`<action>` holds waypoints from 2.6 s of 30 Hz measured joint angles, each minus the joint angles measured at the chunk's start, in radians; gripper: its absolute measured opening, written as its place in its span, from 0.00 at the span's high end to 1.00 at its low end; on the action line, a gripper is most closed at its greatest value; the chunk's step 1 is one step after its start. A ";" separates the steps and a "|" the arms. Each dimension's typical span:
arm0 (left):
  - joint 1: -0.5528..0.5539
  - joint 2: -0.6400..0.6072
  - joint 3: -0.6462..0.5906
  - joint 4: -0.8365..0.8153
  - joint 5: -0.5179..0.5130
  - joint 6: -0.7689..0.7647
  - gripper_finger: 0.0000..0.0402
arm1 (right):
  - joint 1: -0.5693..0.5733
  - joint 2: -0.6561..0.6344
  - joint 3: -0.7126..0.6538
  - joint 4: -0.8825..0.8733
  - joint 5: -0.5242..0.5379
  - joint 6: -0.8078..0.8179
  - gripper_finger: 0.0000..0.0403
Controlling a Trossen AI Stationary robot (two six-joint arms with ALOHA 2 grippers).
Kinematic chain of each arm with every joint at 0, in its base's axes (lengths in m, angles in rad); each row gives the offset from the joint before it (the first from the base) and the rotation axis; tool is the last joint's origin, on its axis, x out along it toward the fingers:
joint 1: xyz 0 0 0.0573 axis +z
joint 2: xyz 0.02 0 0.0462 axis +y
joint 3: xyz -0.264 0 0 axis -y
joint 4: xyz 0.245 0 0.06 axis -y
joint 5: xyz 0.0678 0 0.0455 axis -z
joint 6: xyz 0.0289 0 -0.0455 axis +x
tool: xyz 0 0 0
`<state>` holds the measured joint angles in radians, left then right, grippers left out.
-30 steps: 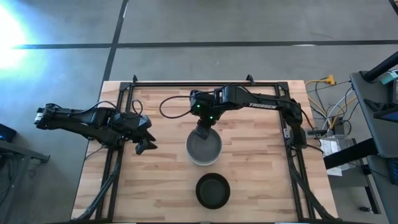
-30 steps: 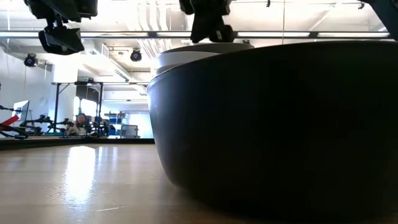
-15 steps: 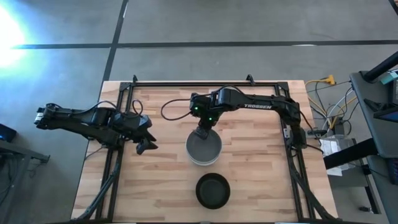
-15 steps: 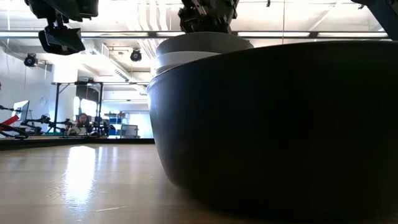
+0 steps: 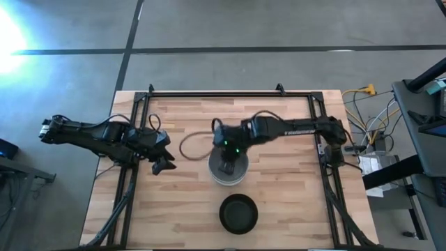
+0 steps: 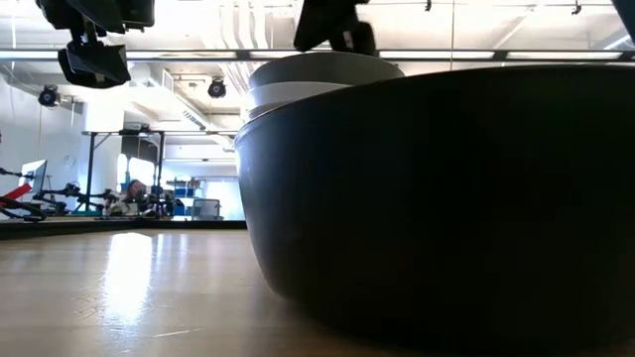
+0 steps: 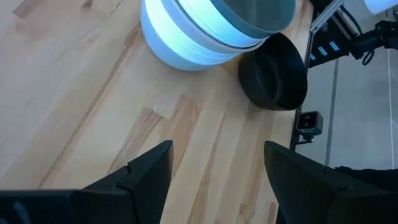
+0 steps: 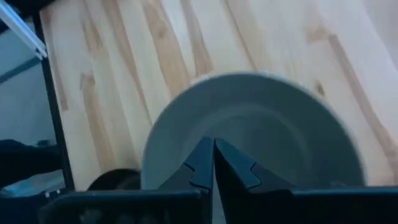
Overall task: Nest bowls inside each other
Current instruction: Stack the black bowl on the gray bowl
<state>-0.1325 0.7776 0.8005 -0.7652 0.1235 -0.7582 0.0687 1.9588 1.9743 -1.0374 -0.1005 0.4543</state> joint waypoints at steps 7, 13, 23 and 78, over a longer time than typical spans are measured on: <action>-0.005 -0.002 -0.009 -0.001 0.000 0.001 0.41 | 0.178 -0.039 -0.077 -0.003 0.102 0.090 0.98; -0.006 0.005 -0.019 0.014 0.000 0.021 0.41 | 0.376 -0.132 -0.157 -0.003 0.406 0.321 0.98; -0.006 0.066 -0.022 0.207 -0.005 0.044 0.41 | 0.626 -0.219 -0.443 0.126 0.478 0.887 0.98; -0.016 0.202 -0.018 0.345 0.104 0.059 0.41 | 0.539 -0.216 -0.954 0.688 0.230 1.301 0.92</action>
<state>-0.1490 0.9798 0.7826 -0.4198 0.2279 -0.6994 0.6082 1.7432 1.0204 -0.3497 0.1299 1.7557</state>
